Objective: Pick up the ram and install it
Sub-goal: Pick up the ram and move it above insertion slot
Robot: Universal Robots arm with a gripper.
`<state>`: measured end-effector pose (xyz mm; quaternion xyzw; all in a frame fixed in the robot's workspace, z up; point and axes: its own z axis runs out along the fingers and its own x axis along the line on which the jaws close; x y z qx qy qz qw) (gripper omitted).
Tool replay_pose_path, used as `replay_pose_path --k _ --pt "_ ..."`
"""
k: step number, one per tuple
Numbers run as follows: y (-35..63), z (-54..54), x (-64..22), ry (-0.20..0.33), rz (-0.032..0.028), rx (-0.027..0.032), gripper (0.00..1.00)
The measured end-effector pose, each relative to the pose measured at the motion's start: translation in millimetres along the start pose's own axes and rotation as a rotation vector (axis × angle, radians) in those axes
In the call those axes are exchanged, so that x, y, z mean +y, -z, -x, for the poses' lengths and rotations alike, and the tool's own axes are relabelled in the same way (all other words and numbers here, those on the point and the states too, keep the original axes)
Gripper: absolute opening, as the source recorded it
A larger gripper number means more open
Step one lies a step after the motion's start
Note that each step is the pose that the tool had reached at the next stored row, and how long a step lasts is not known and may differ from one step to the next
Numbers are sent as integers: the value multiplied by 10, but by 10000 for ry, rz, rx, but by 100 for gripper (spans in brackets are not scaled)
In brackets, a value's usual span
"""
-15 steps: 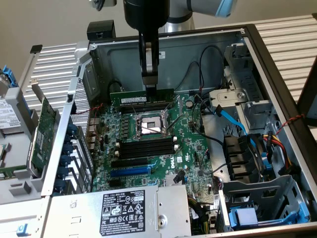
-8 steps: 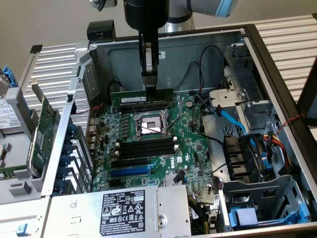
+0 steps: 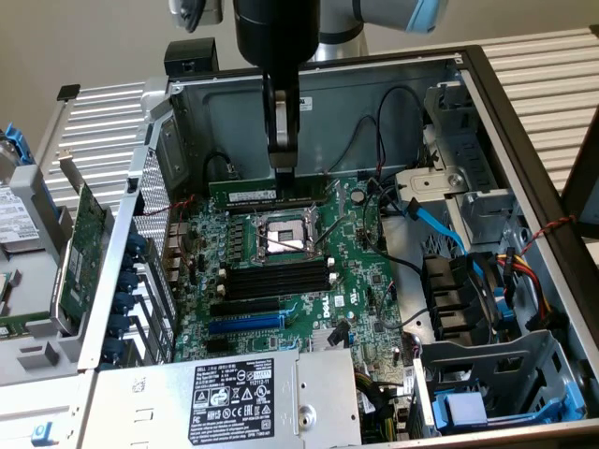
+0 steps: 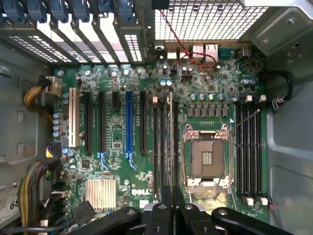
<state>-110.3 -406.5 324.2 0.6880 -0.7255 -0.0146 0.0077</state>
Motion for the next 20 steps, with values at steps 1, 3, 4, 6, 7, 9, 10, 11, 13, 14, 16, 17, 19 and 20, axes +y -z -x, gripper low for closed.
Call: replay_pose_path --k 1,3,4,6,7,9,10,11,13,14,16,17,19,20 --pt "-11 0 0 0 -14 -17 12" --pt "-32 0 -1 2 -56 -40 12" --pt "-46 -1 -2 2 -81 -42 12" --pt "-71 -1 0 3 -105 -44 12" --pt "-81 -1 2 3 -115 -45 12" --pt "-107 -1 3 5 -129 -46 12" --pt "-122 -2 4 4 -131 -46 12" --pt "-141 -2 5 4 -132 -48 12" --pt "-177 -2 5 8 -132 -46 12" --pt "-193 -3 5 12 -132 -46 12" --pt "-223 -9 5 26 -132 -45 12" --pt "-237 -11 4 39 -131 -45 12" --pt "-264 -21 2 67 -131 -47 12" --pt "-278 -27 1 82 -131 -49 12"
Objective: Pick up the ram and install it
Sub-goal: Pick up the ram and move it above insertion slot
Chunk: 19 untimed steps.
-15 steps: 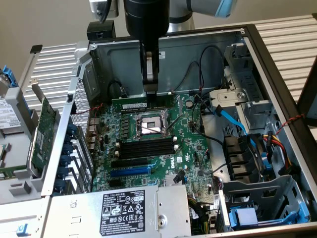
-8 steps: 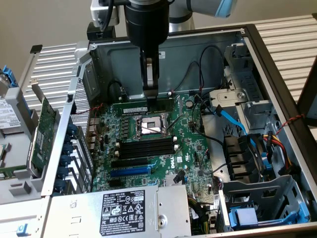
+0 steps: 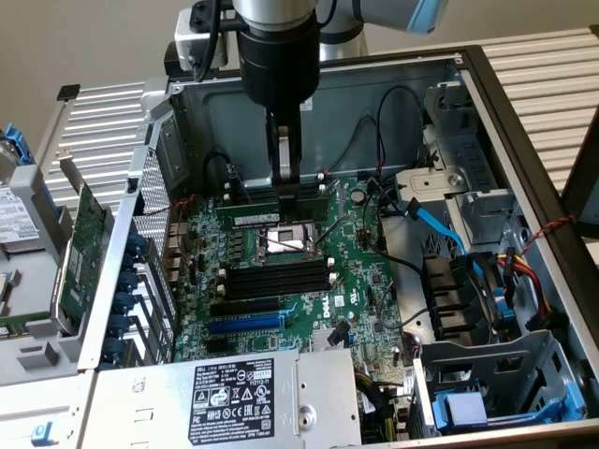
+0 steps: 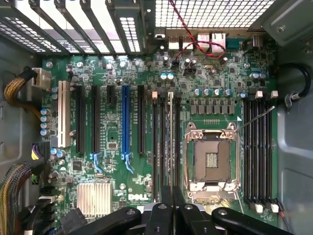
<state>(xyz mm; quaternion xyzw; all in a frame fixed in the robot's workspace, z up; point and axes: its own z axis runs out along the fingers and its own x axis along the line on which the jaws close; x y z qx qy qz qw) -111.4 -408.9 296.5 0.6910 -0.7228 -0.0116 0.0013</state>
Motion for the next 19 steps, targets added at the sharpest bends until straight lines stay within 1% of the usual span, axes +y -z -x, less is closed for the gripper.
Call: replay_pose_path --k 7,11,14,19 --pt "-87 -47 -3 91 3 -34 12" --pt "-142 -49 -4 111 23 -37 12" --pt "-195 -51 -6 121 29 -69 12" --pt "-286 -54 -7 124 55 -88 12"
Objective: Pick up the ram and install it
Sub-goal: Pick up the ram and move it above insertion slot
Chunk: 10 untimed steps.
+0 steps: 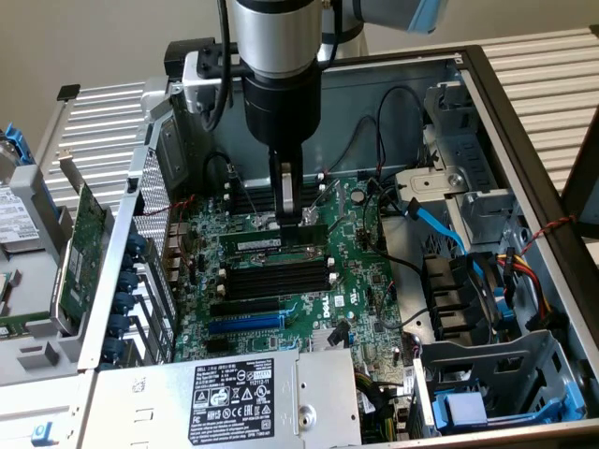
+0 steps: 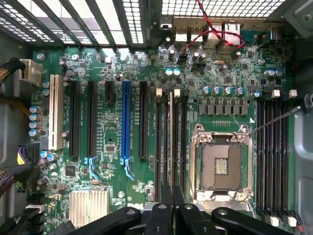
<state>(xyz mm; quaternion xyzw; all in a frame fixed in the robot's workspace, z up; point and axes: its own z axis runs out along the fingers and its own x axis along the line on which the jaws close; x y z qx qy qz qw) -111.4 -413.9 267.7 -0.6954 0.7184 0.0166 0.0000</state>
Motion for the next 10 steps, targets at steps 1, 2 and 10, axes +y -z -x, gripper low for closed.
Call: replay_pose_path --k 1,2,10 --pt "-16 0 0 0 10 1 12" --pt "-28 -1 -1 0 21 1 12" --pt "-51 -11 -2 -1 67 4 12"
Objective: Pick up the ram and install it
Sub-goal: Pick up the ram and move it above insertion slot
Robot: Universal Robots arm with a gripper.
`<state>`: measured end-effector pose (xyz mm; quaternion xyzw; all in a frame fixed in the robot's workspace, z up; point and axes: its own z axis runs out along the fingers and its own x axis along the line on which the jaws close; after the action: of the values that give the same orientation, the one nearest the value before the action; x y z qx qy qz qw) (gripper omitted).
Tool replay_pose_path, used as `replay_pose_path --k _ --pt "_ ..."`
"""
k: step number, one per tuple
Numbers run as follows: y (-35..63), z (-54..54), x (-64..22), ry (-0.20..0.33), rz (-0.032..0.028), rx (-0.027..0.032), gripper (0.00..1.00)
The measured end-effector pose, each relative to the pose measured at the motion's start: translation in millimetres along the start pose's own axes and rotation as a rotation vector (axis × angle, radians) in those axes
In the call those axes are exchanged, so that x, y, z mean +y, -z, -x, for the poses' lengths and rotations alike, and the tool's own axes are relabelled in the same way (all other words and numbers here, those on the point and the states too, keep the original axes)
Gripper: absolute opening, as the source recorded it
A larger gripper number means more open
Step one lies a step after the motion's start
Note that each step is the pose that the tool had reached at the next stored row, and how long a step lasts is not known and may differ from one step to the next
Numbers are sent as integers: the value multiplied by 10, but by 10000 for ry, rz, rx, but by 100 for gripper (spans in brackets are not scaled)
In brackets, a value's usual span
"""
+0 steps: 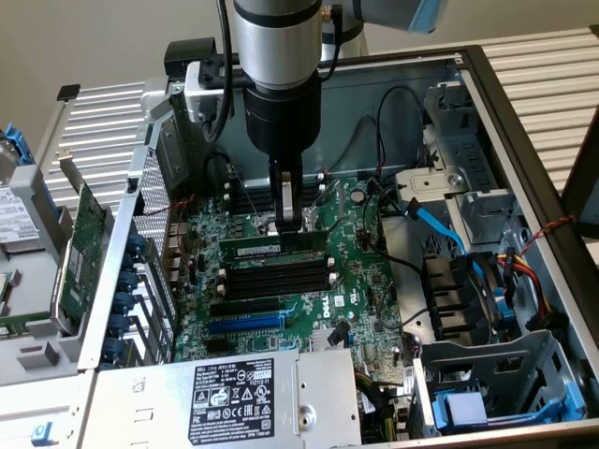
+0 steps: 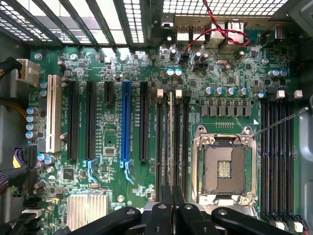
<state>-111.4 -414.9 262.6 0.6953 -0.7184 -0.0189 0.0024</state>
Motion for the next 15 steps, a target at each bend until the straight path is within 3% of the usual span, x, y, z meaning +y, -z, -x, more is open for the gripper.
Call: replay_pose_path --k 3,7,15 --pt "-11 0 -1 0 0 20 12" --pt "-21 -1 -1 -3 -1 119 12" --pt "-65 -3 -2 -4 0 124 12"
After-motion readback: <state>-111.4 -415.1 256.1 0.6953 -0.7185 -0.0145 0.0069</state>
